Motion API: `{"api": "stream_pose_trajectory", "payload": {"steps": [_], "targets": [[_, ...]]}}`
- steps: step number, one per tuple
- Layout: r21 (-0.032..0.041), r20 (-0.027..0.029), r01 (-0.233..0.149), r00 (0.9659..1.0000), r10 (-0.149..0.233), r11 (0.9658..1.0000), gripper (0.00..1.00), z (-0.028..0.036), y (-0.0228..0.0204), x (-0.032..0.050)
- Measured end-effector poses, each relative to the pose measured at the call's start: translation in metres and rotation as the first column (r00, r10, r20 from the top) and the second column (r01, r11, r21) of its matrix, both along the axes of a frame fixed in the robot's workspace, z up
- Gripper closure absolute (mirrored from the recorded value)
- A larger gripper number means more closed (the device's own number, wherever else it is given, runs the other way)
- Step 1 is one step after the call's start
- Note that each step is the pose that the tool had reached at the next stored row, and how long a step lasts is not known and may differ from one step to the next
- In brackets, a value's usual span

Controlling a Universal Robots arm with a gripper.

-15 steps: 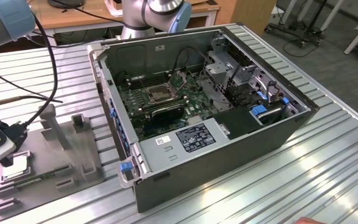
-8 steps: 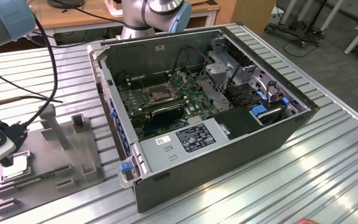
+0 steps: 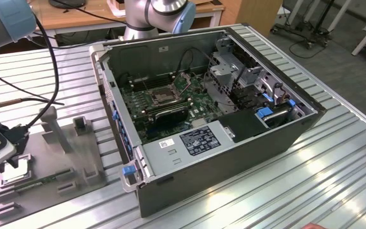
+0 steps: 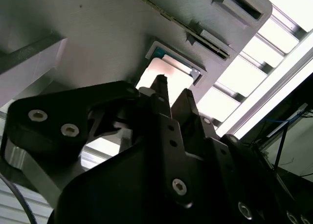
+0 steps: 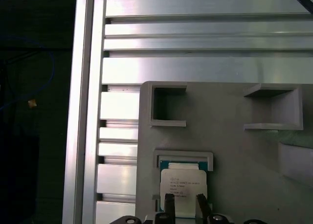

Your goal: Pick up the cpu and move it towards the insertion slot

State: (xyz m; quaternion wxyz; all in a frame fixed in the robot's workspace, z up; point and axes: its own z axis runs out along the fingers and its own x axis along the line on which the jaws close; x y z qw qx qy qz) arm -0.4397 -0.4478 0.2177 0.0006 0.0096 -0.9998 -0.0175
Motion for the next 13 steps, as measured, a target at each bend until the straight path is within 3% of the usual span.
{"api": "stream_pose_trajectory", "payload": {"steps": [10, 13], "targets": [[0.0001, 0.0, 0.0, 1.0, 0.0, 1.0, 0.35, -0.0002, 0.0, 0.0], [0.0001, 0.0001, 0.0, 1.0, 0.0, 1.0, 0.35, -0.0004, 0.0, 0.0]]}}
